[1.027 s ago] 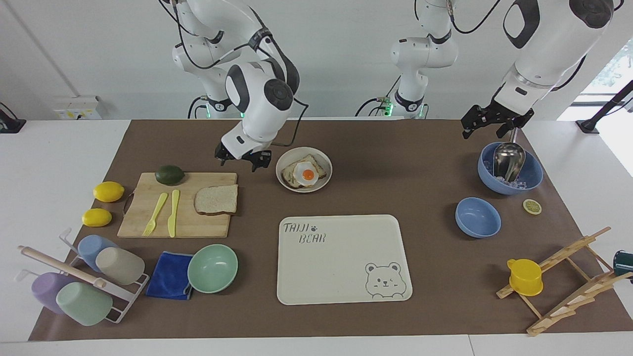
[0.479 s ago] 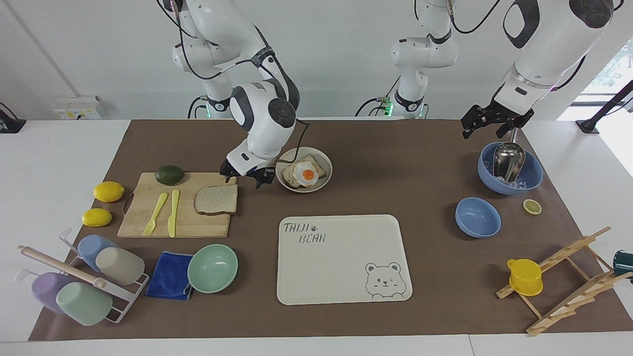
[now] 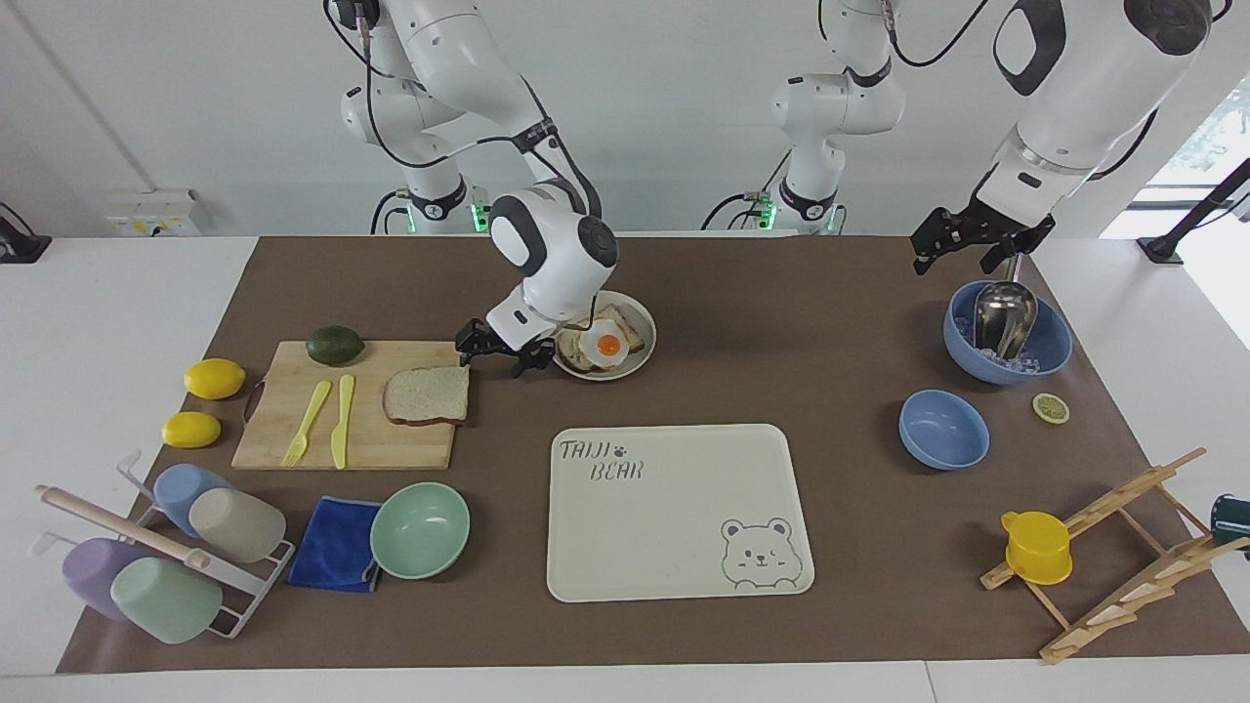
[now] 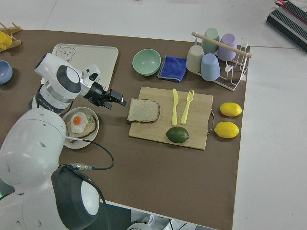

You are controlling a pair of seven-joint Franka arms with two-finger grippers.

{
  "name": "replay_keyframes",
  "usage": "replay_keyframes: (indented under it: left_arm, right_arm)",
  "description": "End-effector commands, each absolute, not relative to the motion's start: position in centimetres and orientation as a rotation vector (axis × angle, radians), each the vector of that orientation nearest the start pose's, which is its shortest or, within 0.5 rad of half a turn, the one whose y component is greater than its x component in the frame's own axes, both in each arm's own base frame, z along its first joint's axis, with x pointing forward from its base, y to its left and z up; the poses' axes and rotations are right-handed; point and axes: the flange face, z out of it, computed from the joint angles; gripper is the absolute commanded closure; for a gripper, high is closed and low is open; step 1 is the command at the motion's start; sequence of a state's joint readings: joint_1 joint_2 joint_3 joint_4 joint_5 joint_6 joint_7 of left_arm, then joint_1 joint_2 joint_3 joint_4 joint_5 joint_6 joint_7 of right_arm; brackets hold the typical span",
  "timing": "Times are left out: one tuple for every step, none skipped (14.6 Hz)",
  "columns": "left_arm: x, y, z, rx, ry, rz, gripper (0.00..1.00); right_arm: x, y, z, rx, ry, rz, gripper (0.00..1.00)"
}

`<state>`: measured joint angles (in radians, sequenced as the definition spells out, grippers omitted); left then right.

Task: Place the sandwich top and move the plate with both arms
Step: 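Reach the right gripper to the bread slice on the cutting board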

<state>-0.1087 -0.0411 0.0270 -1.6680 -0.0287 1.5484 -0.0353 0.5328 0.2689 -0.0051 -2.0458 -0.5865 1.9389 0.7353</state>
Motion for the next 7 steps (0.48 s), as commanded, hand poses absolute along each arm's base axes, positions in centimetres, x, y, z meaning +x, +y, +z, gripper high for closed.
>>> replay_keyframes:
  left_arm:
    - [53.7, -4.4, 60.1, -3.163, 0.070, 0.104, 0.00]
    - [53.7, -4.3, 60.1, -3.163, 0.065, 0.104, 0.00]
    - [53.7, -4.2, 60.1, -3.163, 0.065, 0.104, 0.00]
    - [53.7, -4.2, 60.2, -3.165, 0.062, 0.102, 0.00]
    - [53.7, -4.1, 60.2, -3.165, 0.060, 0.102, 0.00]
    - [53.8, -3.9, 60.2, -3.167, 0.055, 0.099, 0.00]
    - [53.8, -3.9, 60.2, -3.167, 0.055, 0.099, 0.00]
  right_arm:
    - [49.7, 23.1, 28.8, 2.498, 0.155, 0.031, 0.00]
    - [50.1, 22.3, 28.6, 2.504, 0.149, 0.029, 0.00]
    - [49.9, 22.0, 28.3, 2.497, 0.155, 0.025, 0.02]
    - [49.7, 21.9, 28.1, 2.495, 0.155, 0.024, 0.11]
    - [49.4, 21.8, 27.7, 2.499, 0.156, 0.024, 0.16]
    - [49.6, 21.7, 27.6, 2.513, 0.159, 0.034, 0.16]
    - [49.8, 21.6, 27.7, 2.519, 0.153, 0.041, 0.17]
